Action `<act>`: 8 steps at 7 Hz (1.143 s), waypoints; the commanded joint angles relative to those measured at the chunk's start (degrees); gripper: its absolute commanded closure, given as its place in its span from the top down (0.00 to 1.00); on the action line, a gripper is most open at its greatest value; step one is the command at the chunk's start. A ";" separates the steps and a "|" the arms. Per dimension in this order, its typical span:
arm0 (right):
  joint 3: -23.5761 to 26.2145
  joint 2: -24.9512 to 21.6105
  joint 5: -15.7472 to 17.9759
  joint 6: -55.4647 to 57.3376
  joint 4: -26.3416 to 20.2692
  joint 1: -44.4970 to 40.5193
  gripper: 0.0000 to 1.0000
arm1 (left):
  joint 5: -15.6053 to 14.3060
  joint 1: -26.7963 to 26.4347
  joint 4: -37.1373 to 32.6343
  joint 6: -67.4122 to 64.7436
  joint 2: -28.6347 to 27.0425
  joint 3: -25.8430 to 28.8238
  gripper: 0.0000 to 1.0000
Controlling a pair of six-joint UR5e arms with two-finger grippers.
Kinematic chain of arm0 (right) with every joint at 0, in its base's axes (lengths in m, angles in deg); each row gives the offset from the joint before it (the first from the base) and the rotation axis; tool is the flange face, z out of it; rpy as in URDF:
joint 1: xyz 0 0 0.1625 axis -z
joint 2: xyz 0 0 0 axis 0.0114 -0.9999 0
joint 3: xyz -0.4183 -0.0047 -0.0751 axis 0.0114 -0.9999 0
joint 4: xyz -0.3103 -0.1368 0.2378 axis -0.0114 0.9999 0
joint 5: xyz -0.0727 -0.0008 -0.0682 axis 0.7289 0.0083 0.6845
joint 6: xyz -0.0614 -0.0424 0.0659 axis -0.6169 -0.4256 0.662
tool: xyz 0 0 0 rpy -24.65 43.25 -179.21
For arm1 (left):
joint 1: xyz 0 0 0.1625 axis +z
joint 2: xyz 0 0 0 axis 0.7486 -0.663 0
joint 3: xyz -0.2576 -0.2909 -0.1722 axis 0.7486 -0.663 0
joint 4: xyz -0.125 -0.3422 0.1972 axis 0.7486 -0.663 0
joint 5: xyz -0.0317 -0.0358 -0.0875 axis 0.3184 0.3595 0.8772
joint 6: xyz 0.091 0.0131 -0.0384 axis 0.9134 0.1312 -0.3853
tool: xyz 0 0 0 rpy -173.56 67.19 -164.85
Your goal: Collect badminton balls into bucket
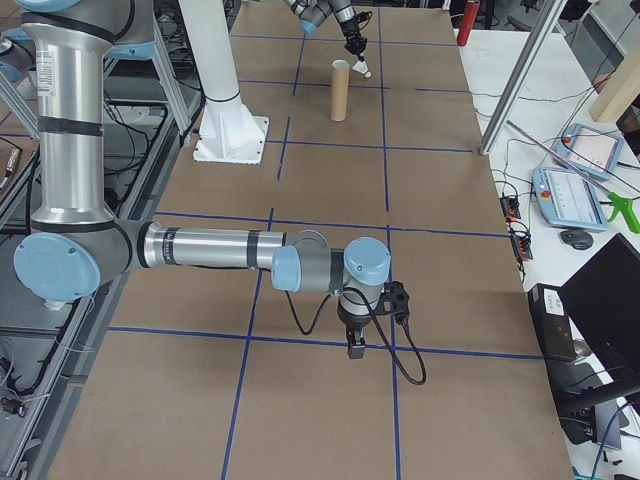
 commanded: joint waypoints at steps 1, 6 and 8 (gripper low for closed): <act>0.00 0.00 0.00 0.00 0.00 0.00 1.00 | 9.53 -6.56 7.05 9.13 0.15 -4.81 0.00; 0.09 0.00 0.00 0.00 0.00 0.00 1.00 | 18.72 -15.22 57.51 37.10 -10.43 -26.16 0.00; 0.00 0.00 0.00 0.00 0.00 0.00 1.00 | 18.20 -14.97 82.85 41.17 -24.92 -31.36 0.00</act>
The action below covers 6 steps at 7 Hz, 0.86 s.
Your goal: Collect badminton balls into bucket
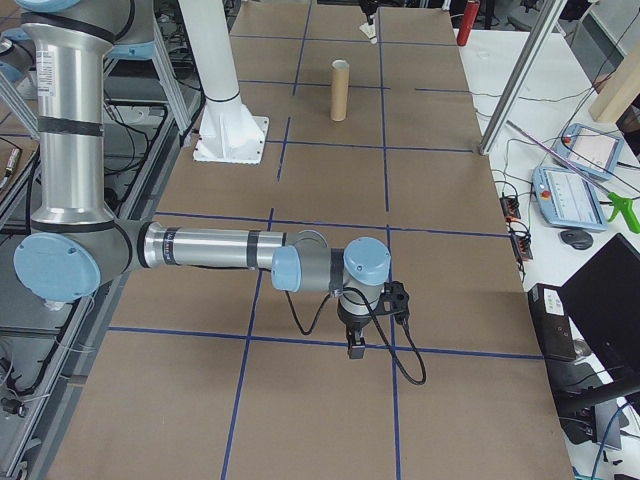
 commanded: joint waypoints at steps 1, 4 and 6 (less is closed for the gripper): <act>-0.03 0.00 0.00 0.00 0.00 0.00 1.00 | -0.34 1.78 23.34 2.08 -14.67 -4.73 0.00; -0.03 0.00 0.00 0.00 0.00 0.00 1.00 | -6.46 11.95 42.89 1.29 -33.31 0.04 0.00; 0.06 0.00 0.00 0.00 0.00 0.00 1.00 | -9.73 18.65 47.83 -0.11 -36.87 3.25 0.00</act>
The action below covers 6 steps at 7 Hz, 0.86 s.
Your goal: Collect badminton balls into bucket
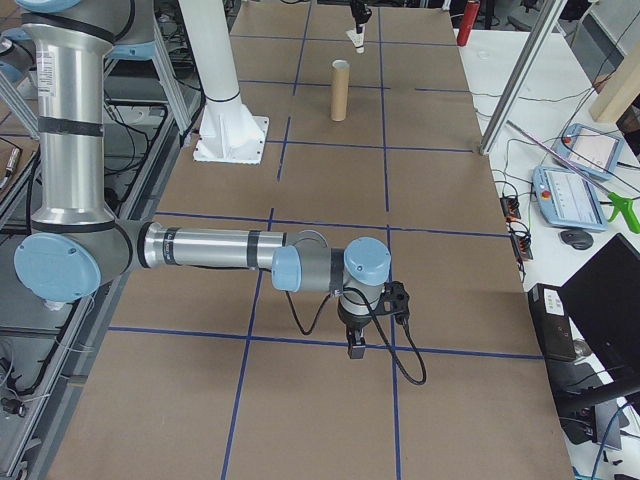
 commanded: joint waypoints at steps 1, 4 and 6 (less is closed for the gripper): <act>-0.06 0.00 0.00 0.00 0.00 0.00 1.00 | -2.59 4.03 6.88 -1.00 -3.47 0.99 0.00; 0.03 0.00 0.00 0.00 0.00 0.00 1.00 | -2.68 4.91 8.85 -0.83 -3.65 1.06 0.00; 0.03 0.00 0.00 0.00 0.00 0.00 1.00 | -3.38 5.26 8.59 -0.65 -3.48 2.03 0.00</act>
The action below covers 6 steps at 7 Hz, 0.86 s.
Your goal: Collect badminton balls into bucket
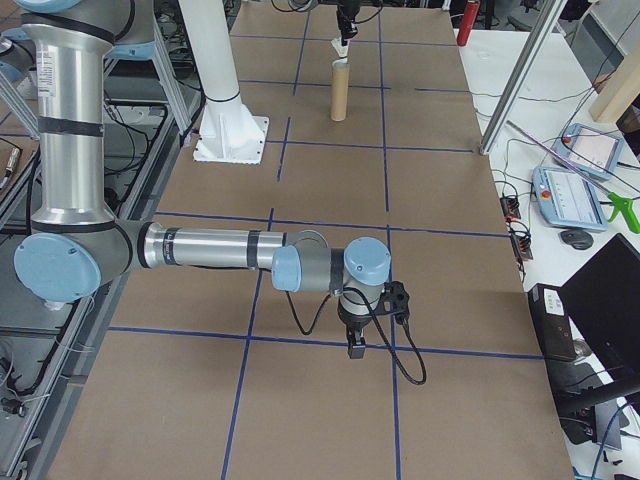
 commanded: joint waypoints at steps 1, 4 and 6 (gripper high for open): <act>-0.08 0.00 0.00 0.00 0.00 0.00 1.00 | -0.39 0.78 -0.29 0.19 0.06 1.10 0.00; -0.08 0.00 0.00 0.00 0.00 0.00 1.00 | -0.39 1.05 -1.52 1.33 0.59 1.90 1.00; 0.01 0.00 0.00 0.00 0.00 0.00 1.00 | -0.39 -0.69 -2.13 9.38 2.08 -0.63 1.00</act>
